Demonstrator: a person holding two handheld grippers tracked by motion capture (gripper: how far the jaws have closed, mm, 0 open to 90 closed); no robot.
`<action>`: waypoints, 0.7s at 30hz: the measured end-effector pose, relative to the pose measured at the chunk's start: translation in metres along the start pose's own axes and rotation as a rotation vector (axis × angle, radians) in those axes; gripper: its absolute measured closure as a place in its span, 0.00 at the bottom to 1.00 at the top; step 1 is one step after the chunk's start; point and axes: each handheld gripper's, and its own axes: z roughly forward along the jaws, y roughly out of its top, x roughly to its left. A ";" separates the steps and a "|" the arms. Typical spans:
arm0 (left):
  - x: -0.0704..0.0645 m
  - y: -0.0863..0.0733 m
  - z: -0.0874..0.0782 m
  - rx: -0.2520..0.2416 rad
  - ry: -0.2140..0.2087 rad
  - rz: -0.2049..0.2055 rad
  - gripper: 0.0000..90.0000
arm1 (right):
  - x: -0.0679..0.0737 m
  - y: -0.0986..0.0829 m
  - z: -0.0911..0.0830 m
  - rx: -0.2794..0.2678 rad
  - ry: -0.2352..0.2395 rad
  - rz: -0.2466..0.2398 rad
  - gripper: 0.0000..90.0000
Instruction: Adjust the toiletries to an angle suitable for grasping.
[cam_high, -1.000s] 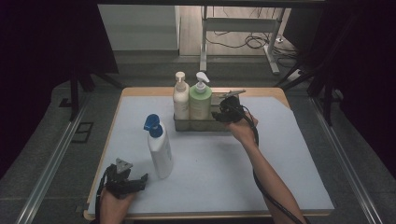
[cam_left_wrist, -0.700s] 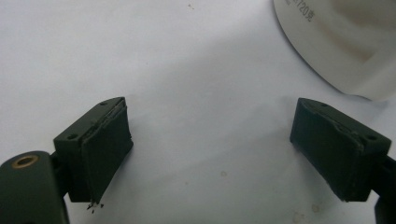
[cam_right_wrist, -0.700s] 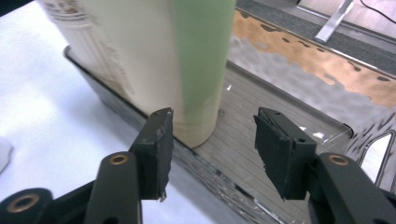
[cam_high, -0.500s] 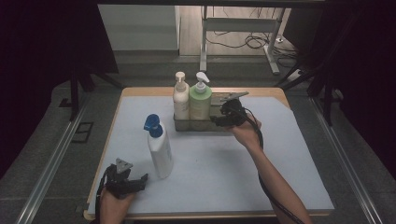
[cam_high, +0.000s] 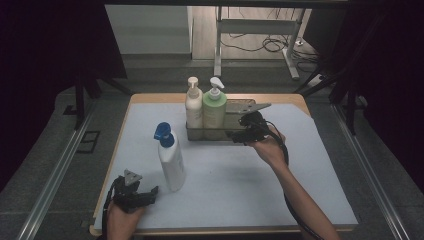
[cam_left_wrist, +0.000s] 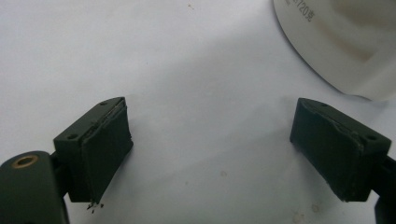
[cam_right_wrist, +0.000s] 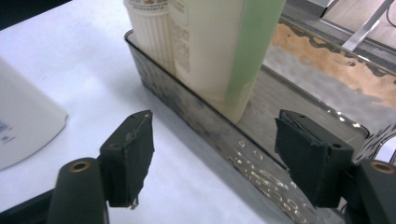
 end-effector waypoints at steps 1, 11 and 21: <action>0.000 0.000 0.000 0.000 0.000 0.000 0.13 | 0.000 -0.001 -0.002 -0.006 0.015 -0.008 0.28; 0.000 0.000 0.000 0.001 0.000 0.000 0.13 | 0.003 -0.015 -0.021 -0.008 0.002 -0.033 0.13; 0.000 0.000 0.000 0.001 -0.001 0.001 0.13 | 0.005 -0.037 -0.040 -0.017 0.008 -0.036 0.00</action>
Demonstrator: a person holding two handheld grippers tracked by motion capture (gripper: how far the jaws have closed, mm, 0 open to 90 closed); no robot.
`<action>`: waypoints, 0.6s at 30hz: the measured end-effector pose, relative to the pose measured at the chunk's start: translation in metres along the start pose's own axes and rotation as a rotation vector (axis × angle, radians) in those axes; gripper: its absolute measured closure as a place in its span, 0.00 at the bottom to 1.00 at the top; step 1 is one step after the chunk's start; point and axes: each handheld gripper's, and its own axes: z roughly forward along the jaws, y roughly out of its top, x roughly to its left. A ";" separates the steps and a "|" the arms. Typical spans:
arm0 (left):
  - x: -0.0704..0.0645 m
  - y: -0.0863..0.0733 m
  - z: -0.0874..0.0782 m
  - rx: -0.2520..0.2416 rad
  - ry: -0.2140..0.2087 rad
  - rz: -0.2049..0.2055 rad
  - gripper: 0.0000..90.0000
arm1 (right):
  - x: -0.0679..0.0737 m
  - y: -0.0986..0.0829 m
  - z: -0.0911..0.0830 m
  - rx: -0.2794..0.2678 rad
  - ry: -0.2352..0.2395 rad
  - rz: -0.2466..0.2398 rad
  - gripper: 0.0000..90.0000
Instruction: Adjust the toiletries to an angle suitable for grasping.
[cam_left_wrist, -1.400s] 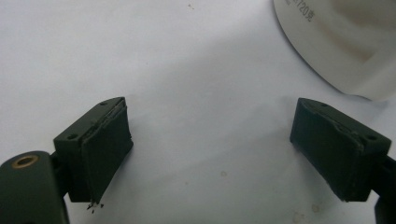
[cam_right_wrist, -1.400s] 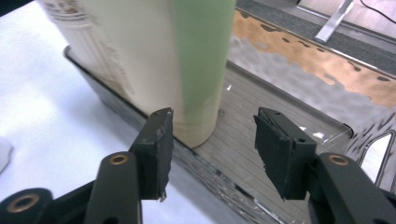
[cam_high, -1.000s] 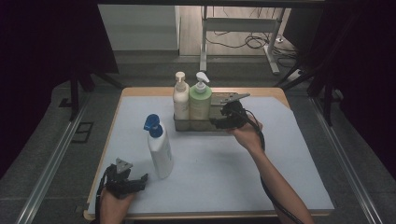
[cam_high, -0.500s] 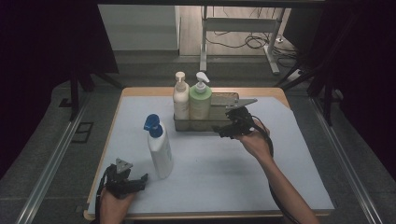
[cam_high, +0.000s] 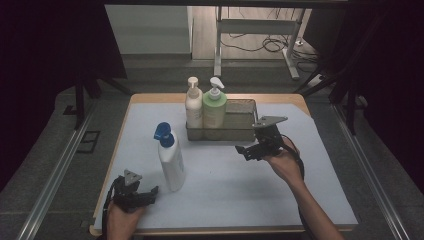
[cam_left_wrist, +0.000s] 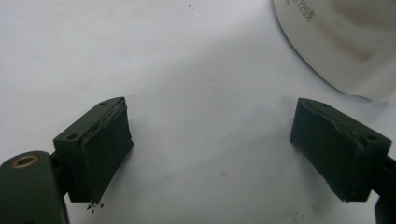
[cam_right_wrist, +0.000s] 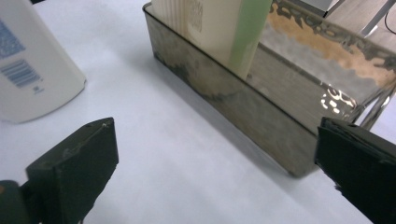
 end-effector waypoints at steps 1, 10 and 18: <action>0.000 0.000 0.000 0.000 0.000 0.000 0.13 | 0.000 -0.003 -0.002 0.001 0.001 -0.004 0.00; 0.000 0.000 0.000 0.000 0.001 0.000 0.13 | 0.001 -0.025 -0.017 0.003 -0.005 -0.013 0.00; 0.000 0.000 0.000 0.000 0.001 0.001 0.13 | 0.002 -0.050 -0.031 0.046 -0.014 0.018 0.00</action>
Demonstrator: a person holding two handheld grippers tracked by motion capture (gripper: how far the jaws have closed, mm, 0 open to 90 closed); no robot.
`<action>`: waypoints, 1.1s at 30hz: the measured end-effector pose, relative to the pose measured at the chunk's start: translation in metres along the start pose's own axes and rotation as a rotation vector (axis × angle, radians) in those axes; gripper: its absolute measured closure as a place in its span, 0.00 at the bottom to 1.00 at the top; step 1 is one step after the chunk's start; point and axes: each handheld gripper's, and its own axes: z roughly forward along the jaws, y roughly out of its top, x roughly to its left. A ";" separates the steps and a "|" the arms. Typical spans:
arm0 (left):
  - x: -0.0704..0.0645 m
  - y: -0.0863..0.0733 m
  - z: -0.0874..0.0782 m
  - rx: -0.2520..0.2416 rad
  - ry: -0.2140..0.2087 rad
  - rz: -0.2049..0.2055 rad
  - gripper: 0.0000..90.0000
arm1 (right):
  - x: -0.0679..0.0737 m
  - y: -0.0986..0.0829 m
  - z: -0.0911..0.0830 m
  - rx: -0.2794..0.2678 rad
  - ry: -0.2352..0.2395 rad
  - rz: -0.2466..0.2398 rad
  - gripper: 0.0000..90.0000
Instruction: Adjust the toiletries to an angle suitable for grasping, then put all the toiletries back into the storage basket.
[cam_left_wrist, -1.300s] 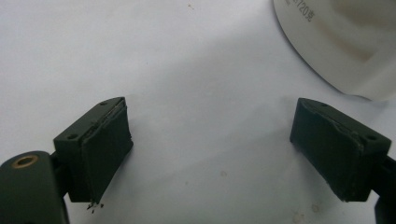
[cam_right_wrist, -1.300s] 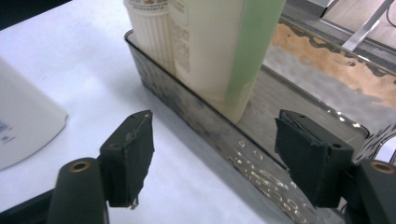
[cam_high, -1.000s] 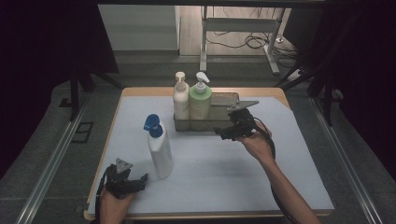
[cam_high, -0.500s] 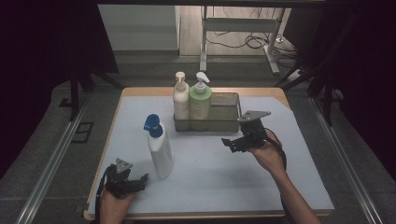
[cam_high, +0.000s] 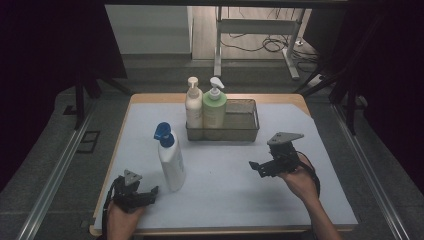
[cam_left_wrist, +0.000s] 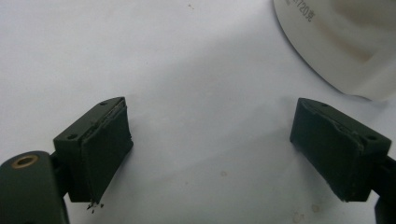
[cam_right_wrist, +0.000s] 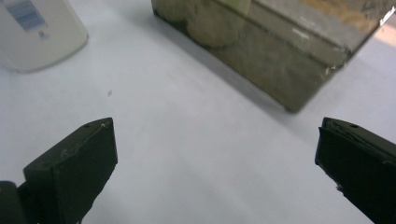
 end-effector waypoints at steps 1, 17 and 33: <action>0.000 0.000 0.000 0.001 0.000 0.000 0.13 | 0.000 -0.003 -0.001 0.004 -0.004 0.003 0.00; 0.000 0.001 0.000 0.004 -0.003 -0.002 0.13 | -0.003 -0.065 0.008 0.041 -0.010 0.075 0.00; 0.002 0.004 -0.007 -0.032 -0.030 0.003 0.28 | -0.001 -0.101 0.027 0.079 -0.026 0.071 0.00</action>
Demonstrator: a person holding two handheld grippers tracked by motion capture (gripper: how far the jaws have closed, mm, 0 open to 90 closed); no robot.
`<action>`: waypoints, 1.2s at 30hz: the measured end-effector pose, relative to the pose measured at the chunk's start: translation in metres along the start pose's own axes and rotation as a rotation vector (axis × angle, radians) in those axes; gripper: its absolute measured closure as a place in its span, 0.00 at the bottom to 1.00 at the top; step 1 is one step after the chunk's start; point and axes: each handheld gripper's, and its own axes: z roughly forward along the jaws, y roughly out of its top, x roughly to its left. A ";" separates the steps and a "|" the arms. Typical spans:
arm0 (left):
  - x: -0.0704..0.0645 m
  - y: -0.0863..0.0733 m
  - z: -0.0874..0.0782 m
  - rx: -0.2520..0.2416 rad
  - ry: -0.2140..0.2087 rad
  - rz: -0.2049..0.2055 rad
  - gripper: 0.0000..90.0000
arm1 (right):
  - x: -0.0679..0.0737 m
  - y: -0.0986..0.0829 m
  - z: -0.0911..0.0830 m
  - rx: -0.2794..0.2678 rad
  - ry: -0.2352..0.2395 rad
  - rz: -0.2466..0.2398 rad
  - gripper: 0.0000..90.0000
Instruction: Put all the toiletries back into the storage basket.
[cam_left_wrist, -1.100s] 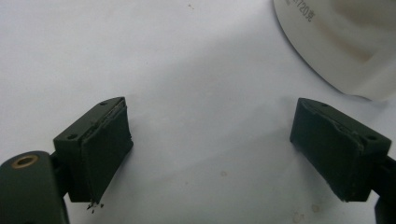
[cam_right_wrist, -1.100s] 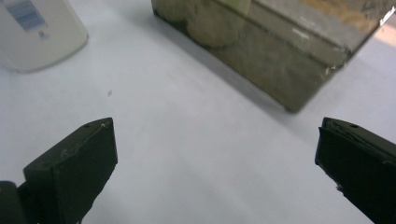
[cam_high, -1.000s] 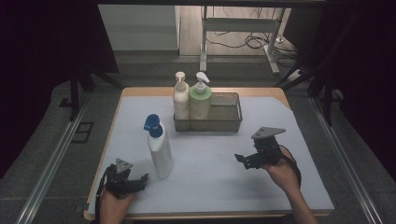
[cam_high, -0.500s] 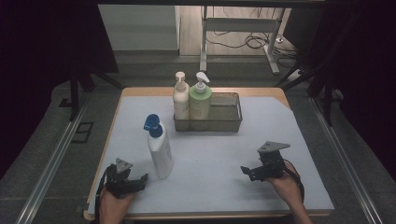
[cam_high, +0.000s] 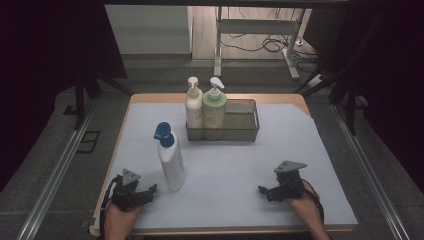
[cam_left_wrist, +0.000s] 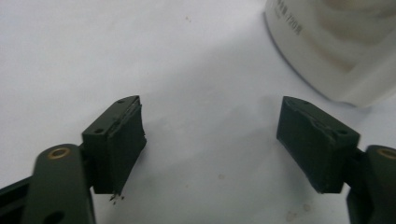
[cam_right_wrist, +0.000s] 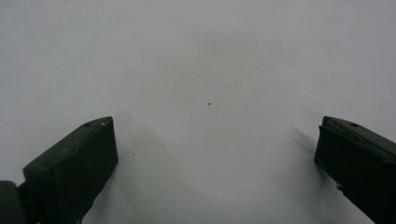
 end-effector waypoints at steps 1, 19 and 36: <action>0.000 0.001 -0.001 -0.003 -0.015 0.000 0.30 | 0.000 0.000 0.000 0.000 0.000 0.000 0.00; -0.004 0.018 0.001 0.012 -0.194 0.034 0.99 | 0.001 -0.001 0.000 -0.004 -0.012 0.003 0.00; -0.011 0.035 0.025 0.021 -0.226 0.045 1.00 | 0.001 -0.001 0.001 -0.008 -0.015 0.001 0.00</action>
